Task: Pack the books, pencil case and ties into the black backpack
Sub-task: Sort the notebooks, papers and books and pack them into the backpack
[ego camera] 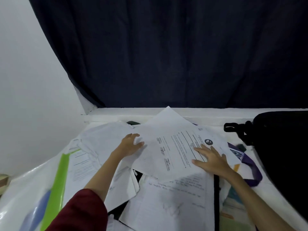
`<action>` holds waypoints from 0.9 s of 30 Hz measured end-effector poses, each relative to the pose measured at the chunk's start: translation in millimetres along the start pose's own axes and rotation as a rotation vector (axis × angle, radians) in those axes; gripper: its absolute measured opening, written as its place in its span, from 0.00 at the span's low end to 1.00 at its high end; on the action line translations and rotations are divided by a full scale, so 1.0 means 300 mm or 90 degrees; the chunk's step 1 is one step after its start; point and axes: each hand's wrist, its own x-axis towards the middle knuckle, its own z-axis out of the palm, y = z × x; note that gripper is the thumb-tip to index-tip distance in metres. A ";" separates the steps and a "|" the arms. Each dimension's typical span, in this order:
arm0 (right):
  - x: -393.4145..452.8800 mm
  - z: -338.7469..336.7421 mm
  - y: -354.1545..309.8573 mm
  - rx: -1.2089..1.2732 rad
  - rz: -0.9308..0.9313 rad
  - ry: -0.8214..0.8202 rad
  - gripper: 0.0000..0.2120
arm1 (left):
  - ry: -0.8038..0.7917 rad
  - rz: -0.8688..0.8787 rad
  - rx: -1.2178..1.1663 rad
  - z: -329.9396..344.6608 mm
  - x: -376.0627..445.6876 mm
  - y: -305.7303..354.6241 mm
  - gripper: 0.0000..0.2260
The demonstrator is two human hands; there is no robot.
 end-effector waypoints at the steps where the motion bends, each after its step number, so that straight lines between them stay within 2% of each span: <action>1: 0.008 -0.014 0.003 0.009 -0.007 -0.012 0.28 | -0.009 0.010 0.011 0.004 0.015 -0.001 0.23; 3: 0.018 -0.031 0.019 0.051 0.001 0.034 0.24 | -0.026 0.026 0.037 0.010 0.045 0.001 0.21; 6: 0.030 -0.046 0.060 0.048 0.145 0.228 0.24 | -0.032 0.024 0.024 0.005 0.098 -0.016 0.22; 8: 0.033 -0.066 0.071 0.025 0.271 0.257 0.27 | -0.031 0.023 0.012 -0.010 0.132 -0.028 0.25; 10: 0.035 -0.088 0.061 0.037 0.316 0.243 0.29 | -0.027 0.012 -0.006 -0.024 0.178 -0.043 0.33; 12: 0.055 -0.108 0.054 0.073 0.312 0.253 0.31 | -0.023 0.010 -0.004 -0.033 0.216 -0.037 0.35; 14: 0.084 -0.129 0.044 0.124 0.317 0.250 0.31 | -0.053 0.019 0.042 -0.030 0.243 -0.028 0.29; 15: 0.102 -0.141 0.039 0.152 0.315 0.242 0.25 | -0.064 0.026 0.058 -0.025 0.256 -0.022 0.27; 17: 0.135 -0.170 0.021 0.185 0.282 0.240 0.05 | -0.041 0.016 0.050 -0.016 0.290 -0.015 0.25; 18: 0.154 -0.187 0.005 0.191 0.244 0.244 0.06 | -0.034 0.005 0.030 -0.017 0.300 -0.011 0.23; 23: 0.253 -0.243 -0.150 0.146 0.031 0.240 0.11 | -0.017 -0.019 -0.046 -0.040 0.354 -0.043 0.26; 25: 0.301 -0.241 -0.213 0.112 0.012 0.233 0.11 | -0.053 -0.026 -0.029 -0.041 0.358 -0.051 0.24; 27: 0.339 -0.226 -0.259 0.078 0.025 0.266 0.18 | -0.031 -0.022 -0.011 -0.036 0.366 -0.070 0.23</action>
